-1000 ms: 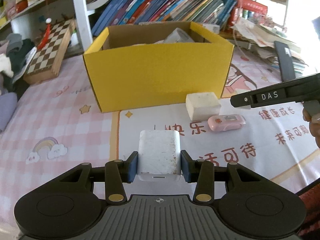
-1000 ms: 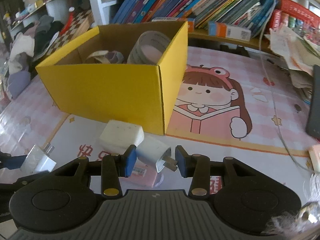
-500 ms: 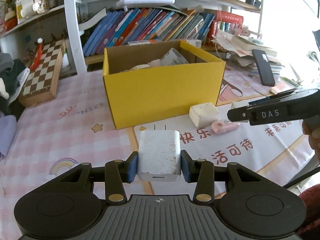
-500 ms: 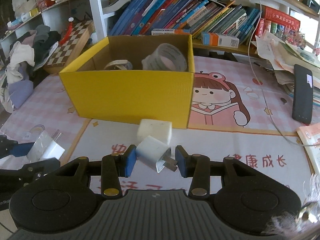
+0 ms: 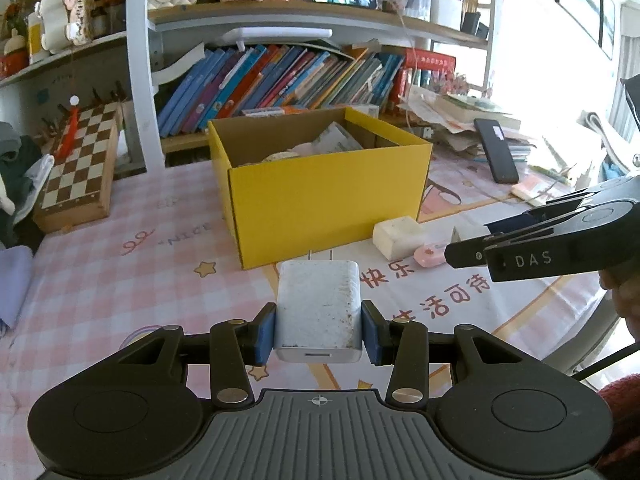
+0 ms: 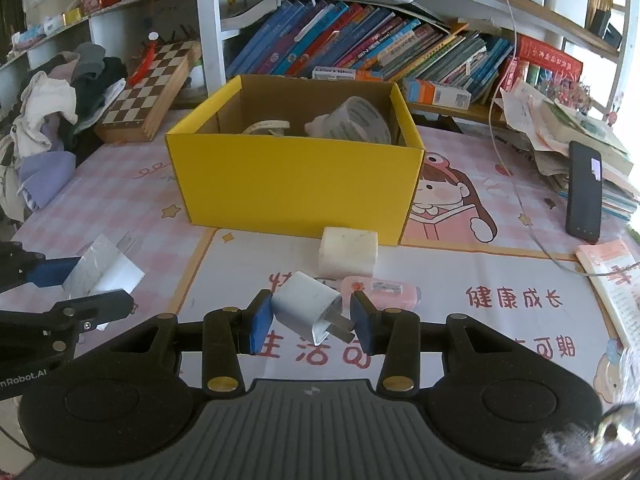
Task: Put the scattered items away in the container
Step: 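Lift the white charger with the left gripper and carry it over the yellow box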
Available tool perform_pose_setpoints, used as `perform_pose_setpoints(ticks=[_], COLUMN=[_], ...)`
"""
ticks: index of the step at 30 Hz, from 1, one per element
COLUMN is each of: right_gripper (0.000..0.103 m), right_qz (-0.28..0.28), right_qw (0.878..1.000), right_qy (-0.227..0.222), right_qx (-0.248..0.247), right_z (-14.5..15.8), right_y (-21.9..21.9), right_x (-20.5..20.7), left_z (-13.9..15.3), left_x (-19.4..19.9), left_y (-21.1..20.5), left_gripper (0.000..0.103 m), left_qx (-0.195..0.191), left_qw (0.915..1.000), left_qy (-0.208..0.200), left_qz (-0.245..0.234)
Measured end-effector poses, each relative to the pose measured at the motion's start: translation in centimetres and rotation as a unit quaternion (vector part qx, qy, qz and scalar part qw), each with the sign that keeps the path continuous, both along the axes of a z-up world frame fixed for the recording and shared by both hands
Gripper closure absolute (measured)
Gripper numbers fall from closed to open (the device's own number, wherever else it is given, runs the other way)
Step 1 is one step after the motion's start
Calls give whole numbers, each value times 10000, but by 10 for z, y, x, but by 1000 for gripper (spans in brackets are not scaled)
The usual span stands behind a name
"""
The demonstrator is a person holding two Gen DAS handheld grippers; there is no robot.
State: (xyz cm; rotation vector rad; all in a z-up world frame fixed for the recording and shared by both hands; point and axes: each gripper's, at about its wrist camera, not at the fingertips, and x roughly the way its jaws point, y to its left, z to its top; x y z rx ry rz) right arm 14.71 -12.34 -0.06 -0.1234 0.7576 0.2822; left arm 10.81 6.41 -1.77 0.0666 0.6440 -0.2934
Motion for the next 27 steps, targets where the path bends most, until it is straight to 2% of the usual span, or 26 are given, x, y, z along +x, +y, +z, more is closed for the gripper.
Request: perform_pose_setpoints(ticks=[7,14,21,27], right_gripper=[63,63,63,63], right_qz=[147,358,265,211], right_qw=[9997,9980,9974,9962], right_qy=[-142,-514,-660,-821], right_qx=[-102,-104,83,204], right_z=[6,24,43,63], right_y=[19,31,16,-6], right_x=[-9,-7,15,50], left_z=[6,25,43,59], left_x=[-7,-5,19,52], left_y=[16,22,16,2], left_gripper=[61,61,61,61], left_qx=[-97,-125,-177,-138], left_qw=[9997,9975,9960,9945], left_qy=[-207,-669,-865,-1039], left_qz=[117,202,114,49])
